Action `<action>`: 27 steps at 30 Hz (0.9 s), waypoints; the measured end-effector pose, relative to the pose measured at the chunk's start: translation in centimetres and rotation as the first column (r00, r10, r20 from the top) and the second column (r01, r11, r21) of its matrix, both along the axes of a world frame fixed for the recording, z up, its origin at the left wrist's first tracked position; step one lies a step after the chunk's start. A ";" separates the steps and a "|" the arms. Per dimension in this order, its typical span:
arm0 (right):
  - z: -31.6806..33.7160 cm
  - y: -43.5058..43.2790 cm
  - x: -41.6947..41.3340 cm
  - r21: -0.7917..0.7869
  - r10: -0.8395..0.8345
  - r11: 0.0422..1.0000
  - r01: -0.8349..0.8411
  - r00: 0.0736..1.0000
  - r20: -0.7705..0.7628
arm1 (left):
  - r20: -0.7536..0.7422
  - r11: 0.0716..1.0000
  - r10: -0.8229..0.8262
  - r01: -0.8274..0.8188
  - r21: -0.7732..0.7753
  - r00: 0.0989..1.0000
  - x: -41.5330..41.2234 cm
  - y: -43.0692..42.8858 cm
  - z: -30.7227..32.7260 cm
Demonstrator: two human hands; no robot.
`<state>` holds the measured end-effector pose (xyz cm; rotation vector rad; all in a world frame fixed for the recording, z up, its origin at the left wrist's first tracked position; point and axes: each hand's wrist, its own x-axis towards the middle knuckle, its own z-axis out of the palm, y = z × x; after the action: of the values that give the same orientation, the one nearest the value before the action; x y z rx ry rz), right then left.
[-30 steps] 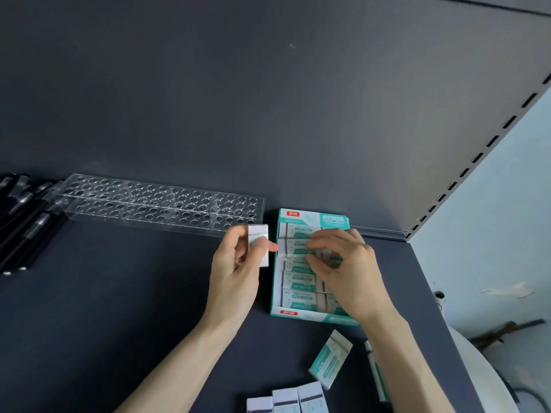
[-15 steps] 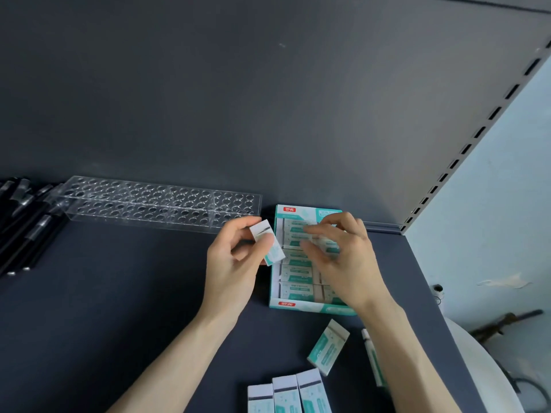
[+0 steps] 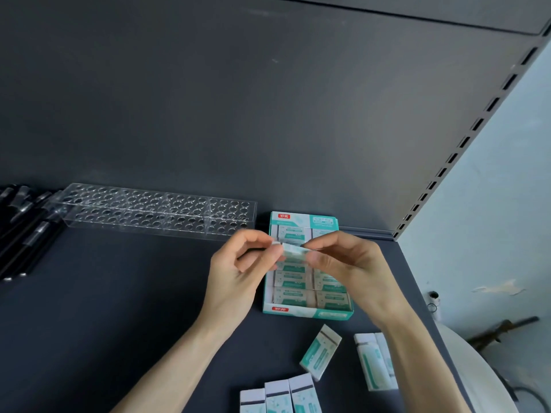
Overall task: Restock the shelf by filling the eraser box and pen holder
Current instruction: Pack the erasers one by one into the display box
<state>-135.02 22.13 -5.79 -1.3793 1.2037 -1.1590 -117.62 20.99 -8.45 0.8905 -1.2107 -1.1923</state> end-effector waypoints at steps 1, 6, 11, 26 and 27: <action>-0.1 0.0 -0.1 -0.002 -0.006 1.000 0.006 1.000 0.003 | 0.006 1.000 -0.010 0.010 -0.006 1.000 0.0 -0.1 -0.1; -0.9 -0.1 -0.8 -0.060 -0.042 0.998 0.035 0.993 -0.113 | 0.238 0.998 -0.047 0.058 -0.039 0.970 0.3 0.0 -0.7; -1.8 -0.3 -2.2 -0.270 -0.276 0.945 0.182 0.889 -0.366 | 0.580 0.995 -0.086 0.043 0.087 0.810 1.0 0.4 -0.8; -3.4 -1.0 -2.3 -0.395 -0.403 0.905 0.159 0.617 -0.676 | 0.699 0.970 -0.238 0.208 0.130 0.675 1.2 0.6 -0.4; -3.4 -1.0 -2.2 -0.387 -0.402 0.907 0.164 0.610 -0.683 | 0.698 0.970 -0.236 0.201 0.134 0.676 1.2 0.6 -0.6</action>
<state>-137.24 21.11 -9.23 -2.0689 1.9694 -1.0100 -116.38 21.59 -9.01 1.3427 -1.9724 -1.0851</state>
